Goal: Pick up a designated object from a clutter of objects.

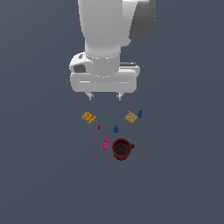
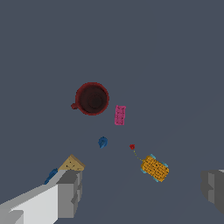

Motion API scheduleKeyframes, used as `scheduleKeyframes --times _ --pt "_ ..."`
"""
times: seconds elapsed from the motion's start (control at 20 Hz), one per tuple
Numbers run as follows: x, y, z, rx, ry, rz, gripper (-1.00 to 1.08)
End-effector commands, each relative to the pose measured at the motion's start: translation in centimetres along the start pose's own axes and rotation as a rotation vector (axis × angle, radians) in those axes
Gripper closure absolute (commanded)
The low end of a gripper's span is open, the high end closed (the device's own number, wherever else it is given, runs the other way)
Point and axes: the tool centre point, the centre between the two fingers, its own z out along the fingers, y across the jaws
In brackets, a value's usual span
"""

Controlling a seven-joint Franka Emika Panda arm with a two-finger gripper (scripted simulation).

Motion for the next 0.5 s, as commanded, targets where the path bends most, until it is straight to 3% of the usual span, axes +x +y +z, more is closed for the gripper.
scheduleKeyframes --times 0.0,0.45 --pt "0.0 0.0 0.0 0.000 0.000 0.000 -0.92" --pt "-0.4 -2.8 -0.5 0.025 -0.003 -0.012 -0.92"
